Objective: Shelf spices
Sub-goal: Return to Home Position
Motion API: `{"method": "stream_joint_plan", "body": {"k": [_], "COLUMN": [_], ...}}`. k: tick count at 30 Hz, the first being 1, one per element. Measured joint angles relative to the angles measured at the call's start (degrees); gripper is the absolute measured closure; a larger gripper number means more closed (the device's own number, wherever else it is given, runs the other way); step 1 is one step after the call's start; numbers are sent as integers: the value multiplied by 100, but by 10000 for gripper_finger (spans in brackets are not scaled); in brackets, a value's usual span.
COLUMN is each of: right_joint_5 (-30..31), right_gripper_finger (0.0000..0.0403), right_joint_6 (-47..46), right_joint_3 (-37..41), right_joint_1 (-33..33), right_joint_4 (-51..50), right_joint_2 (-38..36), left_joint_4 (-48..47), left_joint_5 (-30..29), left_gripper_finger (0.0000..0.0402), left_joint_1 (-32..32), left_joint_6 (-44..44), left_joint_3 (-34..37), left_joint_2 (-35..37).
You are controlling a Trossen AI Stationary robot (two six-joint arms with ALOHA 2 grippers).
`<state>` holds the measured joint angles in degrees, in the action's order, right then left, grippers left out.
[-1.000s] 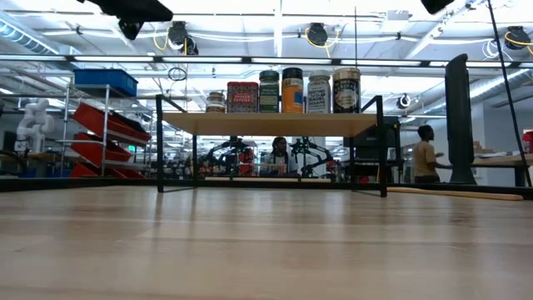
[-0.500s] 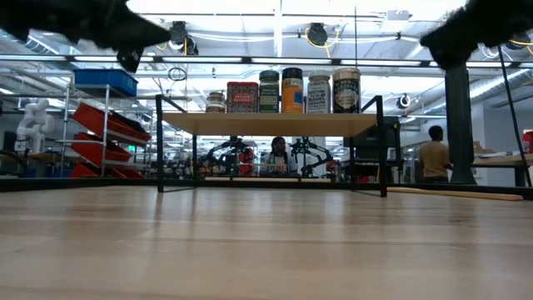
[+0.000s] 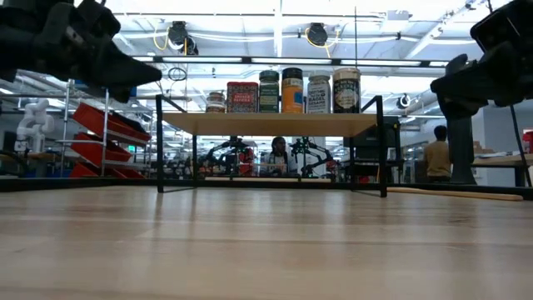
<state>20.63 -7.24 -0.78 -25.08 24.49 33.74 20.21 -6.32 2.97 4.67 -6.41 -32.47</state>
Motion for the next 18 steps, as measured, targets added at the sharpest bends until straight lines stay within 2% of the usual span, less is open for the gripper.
{"method": "stream_joint_plan", "body": {"k": [6, 10, 18], "right_joint_5": [-112, -125, -130], "right_gripper_finger": [403, 403, 403], "right_joint_6": [17, 41, 41], "right_joint_3": [0, 0, 0], "right_joint_1": [0, 0, 0], "right_joint_4": [63, 62, 12], "right_joint_2": [0, 0, 0], "left_joint_4": [146, -178, -912], "left_joint_5": [37, 299, 274], "left_gripper_finger": [396, 396, 396], "left_joint_1": [-6, -6, 1], "left_joint_6": [-205, -210, -225], "left_joint_3": [46, 46, 46], "left_joint_2": [97, 191, 604]}}
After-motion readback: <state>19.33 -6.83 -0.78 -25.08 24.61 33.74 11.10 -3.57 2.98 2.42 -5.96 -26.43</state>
